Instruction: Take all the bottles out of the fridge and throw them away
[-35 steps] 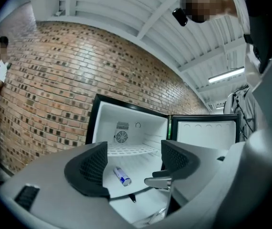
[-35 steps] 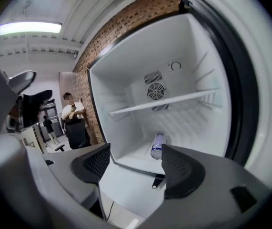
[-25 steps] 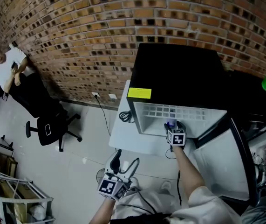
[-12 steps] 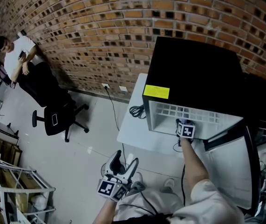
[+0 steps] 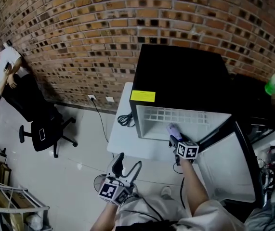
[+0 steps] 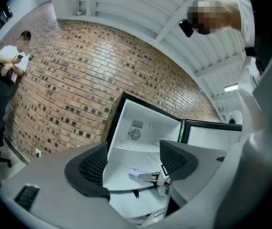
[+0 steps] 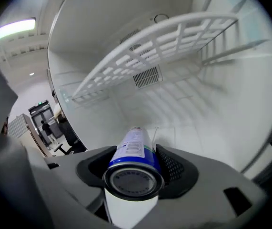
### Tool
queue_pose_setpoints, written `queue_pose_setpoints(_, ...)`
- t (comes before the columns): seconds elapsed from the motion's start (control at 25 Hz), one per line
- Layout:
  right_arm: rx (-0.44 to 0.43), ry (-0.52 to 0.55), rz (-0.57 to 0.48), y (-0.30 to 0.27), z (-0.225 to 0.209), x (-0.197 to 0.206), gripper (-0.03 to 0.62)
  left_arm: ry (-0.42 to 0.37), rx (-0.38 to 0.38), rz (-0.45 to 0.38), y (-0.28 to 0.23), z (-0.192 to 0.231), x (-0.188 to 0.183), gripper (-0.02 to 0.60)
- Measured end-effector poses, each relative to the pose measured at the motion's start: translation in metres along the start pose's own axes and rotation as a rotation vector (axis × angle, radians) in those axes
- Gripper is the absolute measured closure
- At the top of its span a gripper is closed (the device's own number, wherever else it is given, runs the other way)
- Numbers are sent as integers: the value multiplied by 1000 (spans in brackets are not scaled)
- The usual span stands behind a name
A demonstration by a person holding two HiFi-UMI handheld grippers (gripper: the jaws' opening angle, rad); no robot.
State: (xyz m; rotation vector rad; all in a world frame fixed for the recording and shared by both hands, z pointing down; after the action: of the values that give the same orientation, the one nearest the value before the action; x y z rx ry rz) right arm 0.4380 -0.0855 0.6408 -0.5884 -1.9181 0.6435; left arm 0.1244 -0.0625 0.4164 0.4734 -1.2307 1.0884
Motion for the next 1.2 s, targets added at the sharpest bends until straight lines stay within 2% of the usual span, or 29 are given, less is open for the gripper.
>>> queue_pose_setpoints(0.24,-131,-67,-126,99,49,18,318,-15,36,-14,-3,-10,-1,247)
queue_pose_setpoints(0.44,-278,-89,-202,167,110,32,319,-39,-22,-20,11,12,18,247)
queue_pose_setpoints(0.6,-346,27,-206,191,151,26,318,-84,-80,-14,26,24,23,247)
queue_pose_setpoints(0.72,-399,146,-191,187,180,14,318,-80,-133,-23,39,38,26,247)
queue_pose_setpoints(0.88,-505,237,-134,157,220,11,318,-55,-226,-103,68,59,25,247)
queue_pose_setpoints(1.0,-590,314,-45,126,258,18,318,-8,-328,-109,99,73,22,247)
queue_pose_setpoints(1.08,-647,379,39,99,285,27,318,31,-403,-112,125,85,26,247)
queue_pose_setpoints(1.2,-721,492,212,57,330,56,318,77,-544,-85,170,113,60,247)
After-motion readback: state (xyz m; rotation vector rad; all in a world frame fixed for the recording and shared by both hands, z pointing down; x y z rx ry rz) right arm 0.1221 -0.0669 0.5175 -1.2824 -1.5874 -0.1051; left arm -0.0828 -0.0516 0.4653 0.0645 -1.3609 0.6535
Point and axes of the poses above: the fingertips, and each gripper's own axes: y backward along the fingers, z to its left, x out of its underside, the point moved 4 cm from there along y, backward along the fingers, and after that the axes turned 12 degrees about z, right-handed, at the moved point
